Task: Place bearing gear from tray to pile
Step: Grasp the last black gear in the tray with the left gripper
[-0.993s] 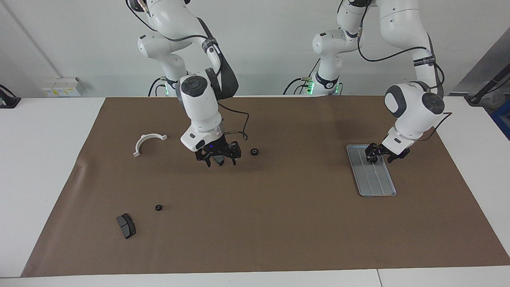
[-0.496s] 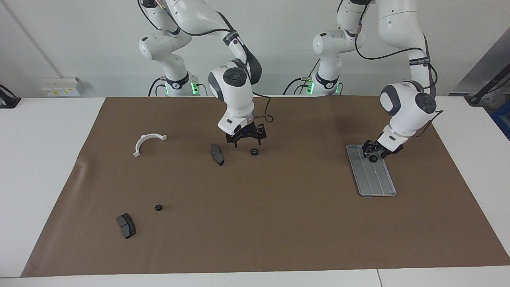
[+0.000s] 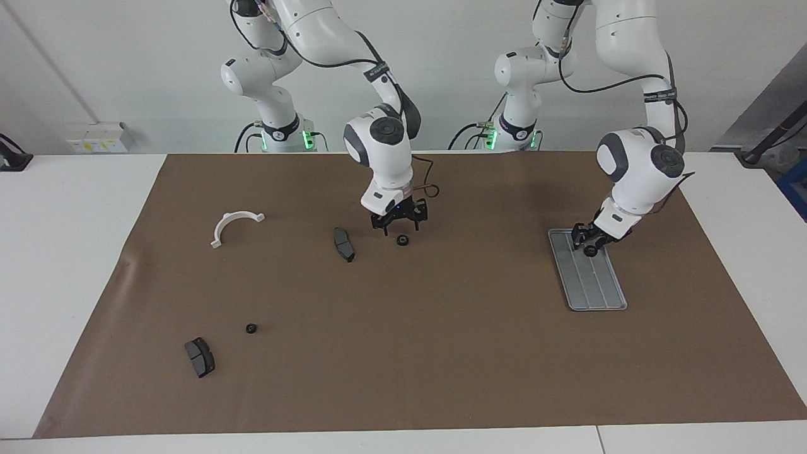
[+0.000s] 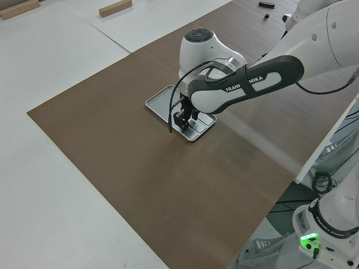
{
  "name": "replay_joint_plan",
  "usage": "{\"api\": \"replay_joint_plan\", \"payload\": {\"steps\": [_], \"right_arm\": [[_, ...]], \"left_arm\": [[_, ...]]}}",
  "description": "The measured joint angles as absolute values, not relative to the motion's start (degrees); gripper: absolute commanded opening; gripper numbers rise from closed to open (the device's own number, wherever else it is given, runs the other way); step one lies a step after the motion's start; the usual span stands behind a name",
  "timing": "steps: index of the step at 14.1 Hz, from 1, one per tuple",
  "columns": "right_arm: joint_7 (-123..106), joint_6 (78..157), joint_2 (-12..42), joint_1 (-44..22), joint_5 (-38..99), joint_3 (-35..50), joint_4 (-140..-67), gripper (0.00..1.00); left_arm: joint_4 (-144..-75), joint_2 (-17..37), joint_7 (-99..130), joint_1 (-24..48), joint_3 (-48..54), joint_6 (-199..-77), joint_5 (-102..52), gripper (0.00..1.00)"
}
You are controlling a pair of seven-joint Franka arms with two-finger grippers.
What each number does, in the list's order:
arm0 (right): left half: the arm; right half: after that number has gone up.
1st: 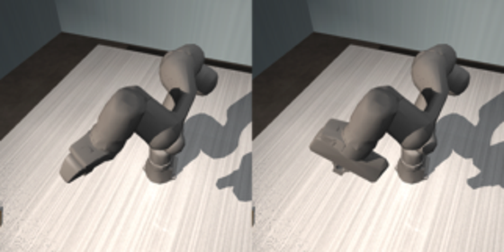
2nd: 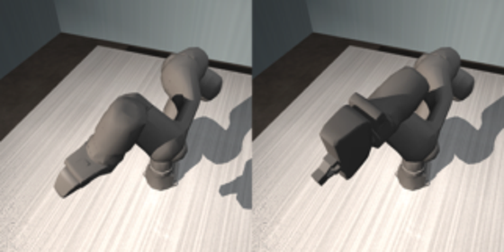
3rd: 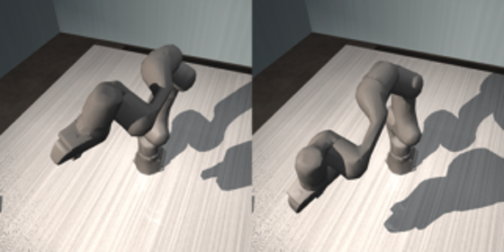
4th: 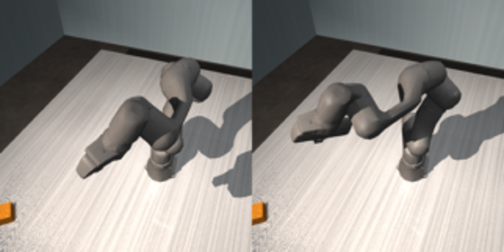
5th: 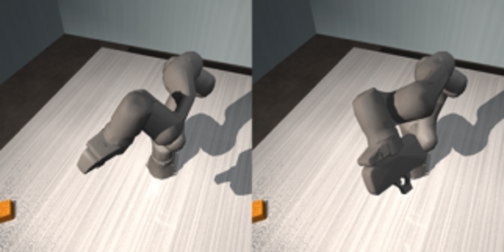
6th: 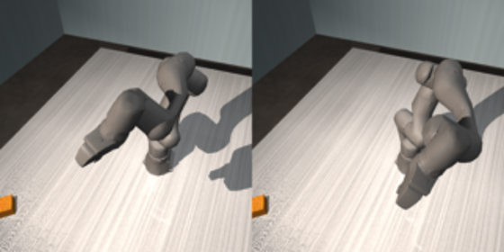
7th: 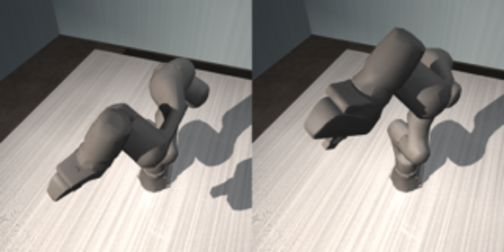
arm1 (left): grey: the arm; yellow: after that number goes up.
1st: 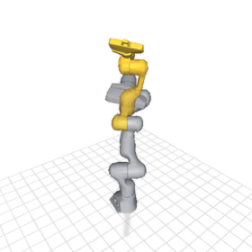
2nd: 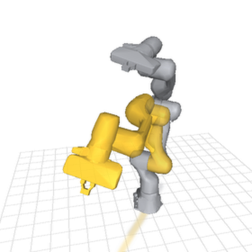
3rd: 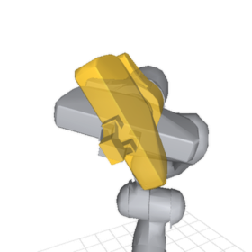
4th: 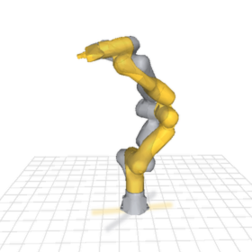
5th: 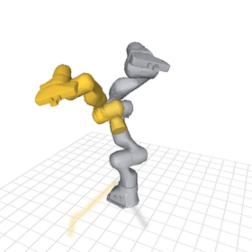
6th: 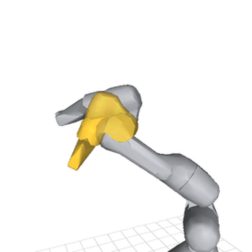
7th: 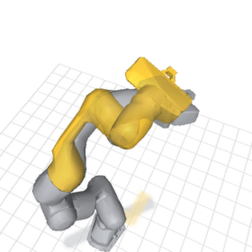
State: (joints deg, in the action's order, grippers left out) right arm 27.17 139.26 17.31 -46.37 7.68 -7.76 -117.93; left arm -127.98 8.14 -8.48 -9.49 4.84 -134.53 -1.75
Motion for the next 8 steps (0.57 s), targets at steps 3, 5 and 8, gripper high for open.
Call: {"api": "replay_joint_plan", "payload": {"steps": [3,5,8], "right_arm": [[27.35,140.39,17.7,-46.69,7.4,-7.77,-117.94,0.67],[27.8,141.31,18.48,-46.95,6.12,-7.78,-117.95,0.67],[29.12,141.93,19.06,-47.28,4.14,-7.78,-117.91,0.66]], "left_arm": [[-128.01,8.14,-8.28,-9.49,4.84,-136.09,-1.75,0.6],[-128.08,8.14,-7.95,-9.5,4.81,-136.5,-1.75,0.57],[-128.22,8.14,-7.05,-9.5,4.79,-136.72,-1.76,0.49]]}}
